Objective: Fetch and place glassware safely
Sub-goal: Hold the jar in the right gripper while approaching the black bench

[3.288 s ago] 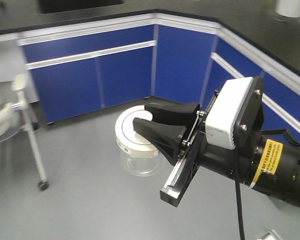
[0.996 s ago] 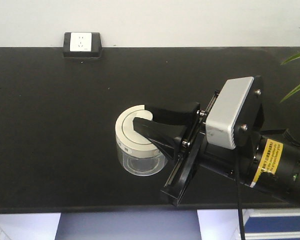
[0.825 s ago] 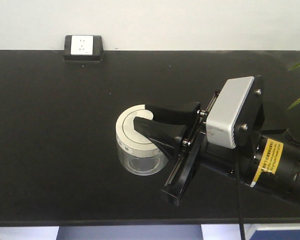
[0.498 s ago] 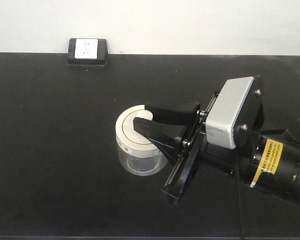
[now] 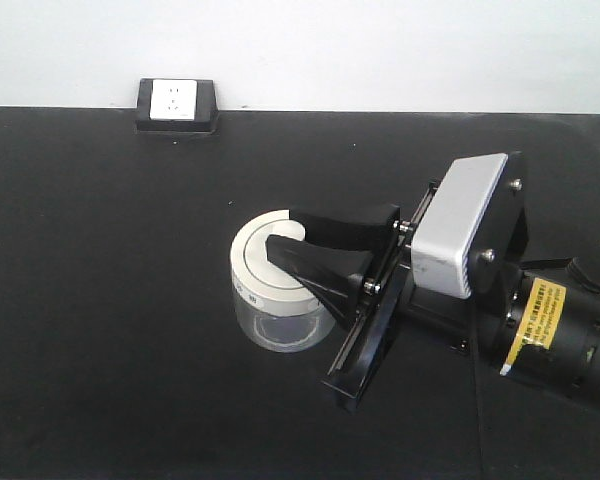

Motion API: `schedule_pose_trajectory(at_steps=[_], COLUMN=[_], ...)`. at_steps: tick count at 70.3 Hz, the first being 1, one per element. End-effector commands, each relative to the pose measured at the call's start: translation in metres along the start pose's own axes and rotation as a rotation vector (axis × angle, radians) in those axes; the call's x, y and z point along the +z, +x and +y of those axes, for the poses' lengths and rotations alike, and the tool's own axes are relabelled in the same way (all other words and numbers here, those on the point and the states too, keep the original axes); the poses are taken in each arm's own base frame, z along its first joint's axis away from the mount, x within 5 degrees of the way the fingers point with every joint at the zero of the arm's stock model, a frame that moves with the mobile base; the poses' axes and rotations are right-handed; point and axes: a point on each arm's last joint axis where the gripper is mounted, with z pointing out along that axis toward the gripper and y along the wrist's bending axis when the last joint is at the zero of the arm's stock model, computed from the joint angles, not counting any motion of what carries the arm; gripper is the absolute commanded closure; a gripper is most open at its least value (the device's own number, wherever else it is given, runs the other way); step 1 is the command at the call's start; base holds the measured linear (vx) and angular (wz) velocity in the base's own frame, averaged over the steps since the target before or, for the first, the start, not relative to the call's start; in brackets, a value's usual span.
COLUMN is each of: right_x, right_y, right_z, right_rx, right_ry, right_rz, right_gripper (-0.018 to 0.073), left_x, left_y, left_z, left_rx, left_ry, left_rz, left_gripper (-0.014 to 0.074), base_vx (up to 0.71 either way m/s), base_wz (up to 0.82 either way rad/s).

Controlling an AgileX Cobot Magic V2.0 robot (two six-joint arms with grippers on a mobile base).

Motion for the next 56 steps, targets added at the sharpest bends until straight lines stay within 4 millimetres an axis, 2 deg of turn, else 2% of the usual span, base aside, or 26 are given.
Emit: schedule_pose_trajectory(at_steps=[1,56], right_x=[-0.0039,-0.0039], right_y=[-0.0228,-0.0228], right_z=[0.0016,0.0016], right_rx=[-0.003,-0.003], right_ry=[-0.025,-0.025], right_rz=[-0.122,-0.122], right_gripper=[0.0563,0.0563], left_x=[-0.001,-0.001], left_y=[-0.0152,-0.0152], left_z=[0.0006,0.0006], left_rx=[-0.015,-0.015], left_ry=[0.004,0.004], left_rz=[-0.098,-0.098], left_gripper=[0.0603,0.0603], base_vx=[0.0,0.0], base_wz=[0.0,0.0])
